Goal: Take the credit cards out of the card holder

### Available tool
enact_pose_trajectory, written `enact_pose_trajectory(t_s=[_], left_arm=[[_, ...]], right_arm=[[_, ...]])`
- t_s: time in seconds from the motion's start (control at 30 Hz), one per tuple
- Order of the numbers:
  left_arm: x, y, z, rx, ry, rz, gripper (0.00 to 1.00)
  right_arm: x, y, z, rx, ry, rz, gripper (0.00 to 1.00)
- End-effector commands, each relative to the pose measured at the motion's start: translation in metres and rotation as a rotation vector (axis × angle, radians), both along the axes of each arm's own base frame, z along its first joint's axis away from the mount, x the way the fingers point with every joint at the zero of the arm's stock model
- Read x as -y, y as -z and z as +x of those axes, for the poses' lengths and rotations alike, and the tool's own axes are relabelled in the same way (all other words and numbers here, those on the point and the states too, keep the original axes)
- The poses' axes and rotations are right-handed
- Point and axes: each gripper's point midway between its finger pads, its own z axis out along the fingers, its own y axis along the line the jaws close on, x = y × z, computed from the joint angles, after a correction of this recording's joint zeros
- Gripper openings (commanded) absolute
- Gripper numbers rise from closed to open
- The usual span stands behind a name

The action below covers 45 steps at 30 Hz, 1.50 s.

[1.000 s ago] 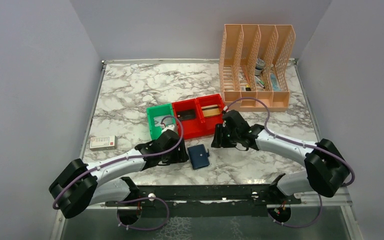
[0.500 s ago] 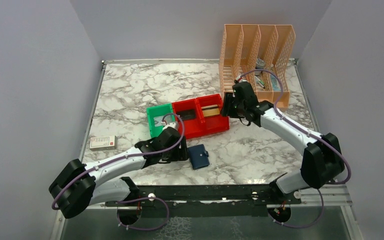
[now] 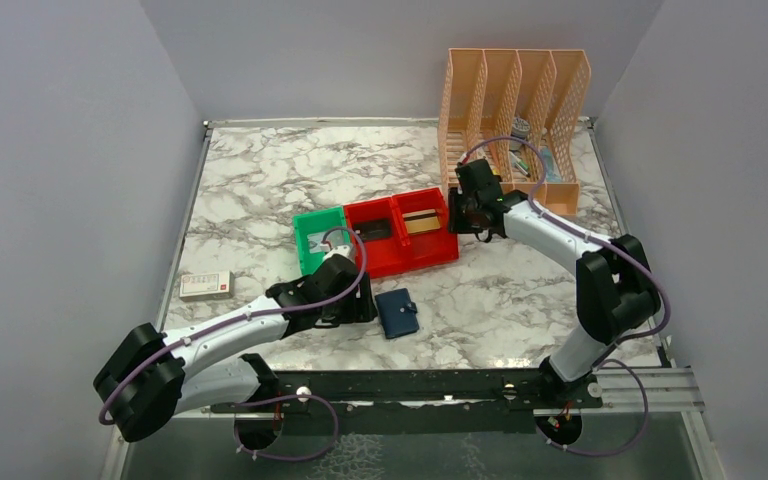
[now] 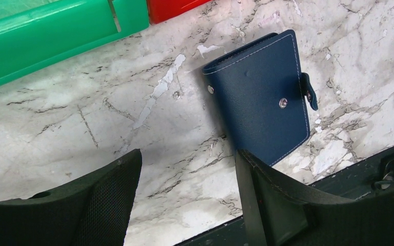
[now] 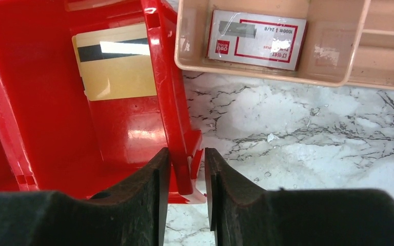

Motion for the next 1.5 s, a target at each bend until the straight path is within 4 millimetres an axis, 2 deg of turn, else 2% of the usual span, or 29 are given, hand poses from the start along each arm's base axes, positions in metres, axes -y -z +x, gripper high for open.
enact_pose_trajectory(t_s=[0.0,0.17,0.33,0.4,0.5,0.63,0.73,0.8,0.9,1.0,1.2,1.33,1.47], left_arm=[[0.002,-0.011,0.006,0.035,0.002,-0.003,0.7],[0.004,-0.012,0.008,0.04,0.006,0.001,0.7],[0.006,-0.012,0.009,0.037,0.012,0.006,0.7],[0.006,-0.012,0.009,0.033,0.014,0.006,0.7],[0.006,-0.011,0.009,0.032,0.019,0.008,0.7],[0.005,-0.011,0.008,0.034,0.019,0.007,0.7],[0.004,-0.012,0.008,0.036,0.018,0.007,0.7],[0.004,-0.012,0.008,0.037,0.017,0.007,0.7],[0.003,-0.013,0.008,0.041,0.018,0.009,0.7],[0.003,-0.014,0.009,0.044,0.016,0.008,0.7],[0.002,-0.017,0.009,0.048,0.016,0.012,0.71],[0.002,-0.021,0.009,0.057,0.009,0.005,0.71],[0.001,-0.023,0.009,0.057,0.012,0.004,0.71]], right_arm=[[0.001,-0.004,-0.005,0.013,-0.029,0.003,0.28],[0.004,0.002,-0.021,-0.018,-0.045,0.015,0.14],[0.008,0.004,-0.033,-0.022,-0.037,0.026,0.12],[0.007,0.002,-0.033,-0.015,-0.045,0.03,0.14],[0.008,0.0,-0.03,-0.021,-0.055,0.012,0.25],[0.005,-0.024,-0.019,0.033,-0.061,0.013,0.33],[0.006,-0.05,-0.005,0.11,-0.042,0.011,0.47],[0.013,-0.064,0.009,0.164,0.0,-0.015,0.54],[0.02,-0.08,0.032,0.197,0.063,-0.031,0.54],[0.013,-0.091,0.058,0.23,0.069,-0.035,0.55],[0.001,-0.082,0.11,0.235,0.068,-0.122,0.57],[0.006,-0.065,0.14,0.236,0.107,-0.22,0.57],[0.018,-0.055,0.157,0.244,0.154,-0.313,0.57]])
